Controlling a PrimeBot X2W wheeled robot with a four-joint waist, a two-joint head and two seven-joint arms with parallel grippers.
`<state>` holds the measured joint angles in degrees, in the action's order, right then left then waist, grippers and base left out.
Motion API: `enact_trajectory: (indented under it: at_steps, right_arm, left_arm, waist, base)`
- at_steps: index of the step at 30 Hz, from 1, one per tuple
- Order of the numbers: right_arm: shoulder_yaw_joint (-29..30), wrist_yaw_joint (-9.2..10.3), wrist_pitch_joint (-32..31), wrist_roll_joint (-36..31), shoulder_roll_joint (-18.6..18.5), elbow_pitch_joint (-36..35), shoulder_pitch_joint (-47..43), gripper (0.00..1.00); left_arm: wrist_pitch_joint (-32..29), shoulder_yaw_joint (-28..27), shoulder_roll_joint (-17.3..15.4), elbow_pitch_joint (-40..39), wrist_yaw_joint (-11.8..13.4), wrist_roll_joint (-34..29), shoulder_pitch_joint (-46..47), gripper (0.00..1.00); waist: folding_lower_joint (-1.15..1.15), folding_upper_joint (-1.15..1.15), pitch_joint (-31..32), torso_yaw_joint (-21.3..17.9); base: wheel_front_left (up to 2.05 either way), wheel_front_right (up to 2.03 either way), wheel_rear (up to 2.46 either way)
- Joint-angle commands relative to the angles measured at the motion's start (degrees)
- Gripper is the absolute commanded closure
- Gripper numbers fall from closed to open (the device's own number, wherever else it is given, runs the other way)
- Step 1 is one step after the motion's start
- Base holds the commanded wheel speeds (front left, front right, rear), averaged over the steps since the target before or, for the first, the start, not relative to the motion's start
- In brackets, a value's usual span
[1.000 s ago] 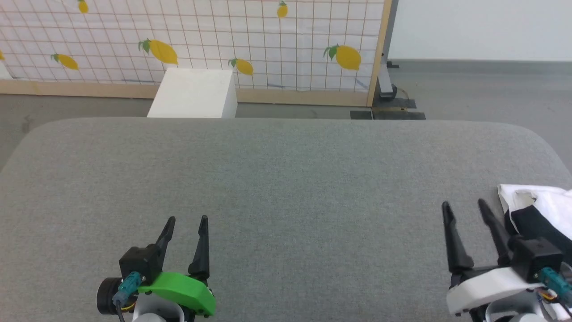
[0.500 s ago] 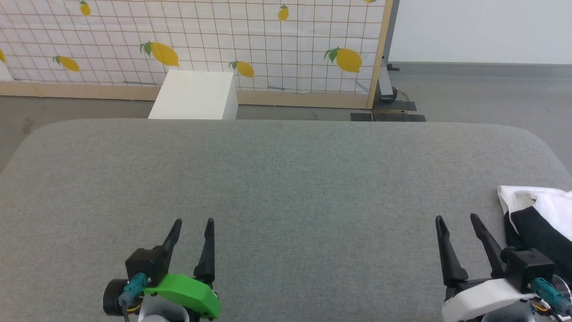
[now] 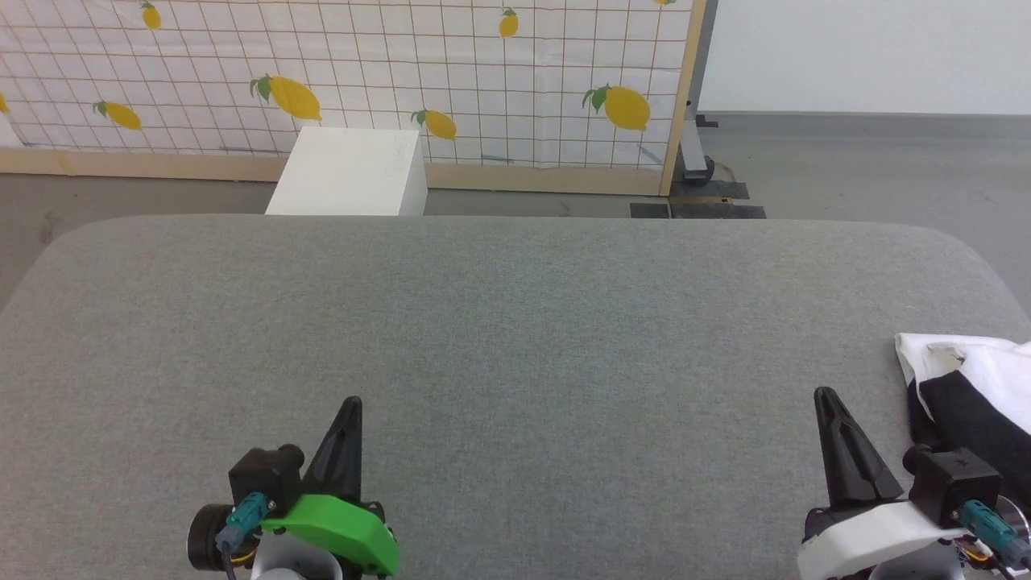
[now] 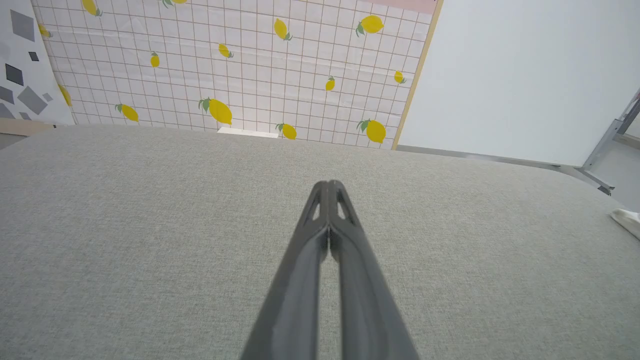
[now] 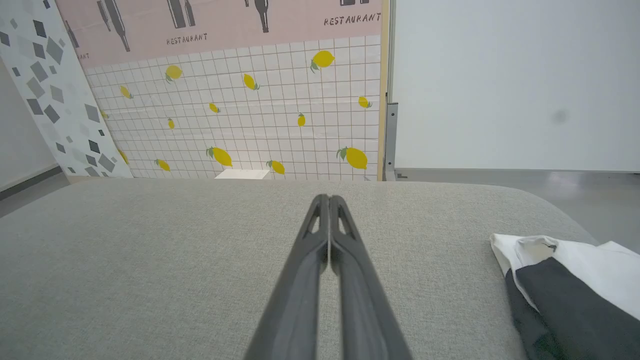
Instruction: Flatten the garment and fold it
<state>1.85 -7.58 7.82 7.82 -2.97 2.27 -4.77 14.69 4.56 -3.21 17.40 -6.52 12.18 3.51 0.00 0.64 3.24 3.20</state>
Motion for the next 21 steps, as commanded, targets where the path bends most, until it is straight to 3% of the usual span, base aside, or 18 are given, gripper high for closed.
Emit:
enact_trajectory:
  at_steps: [1,21]
  right_arm:
    - [0.0,0.0,0.0,0.0,0.0,0.0,0.0,1.0]
    - [-0.3,0.01,-1.2,-1.2,0.0,-0.3,0.7,1.0]
  left_arm:
    - [0.0,0.0,0.0,0.0,0.0,0.0,0.0,1.0]
    - [-2.2,-0.7,0.1,-2.7,1.0,-1.9,-0.5,1.0]
  waist:
    - [0.0,0.0,0.0,0.0]
    - [0.0,-0.1,-0.5,-0.5]
  base:
    - [0.0,0.0,0.0]
    - [0.0,0.0,0.0]
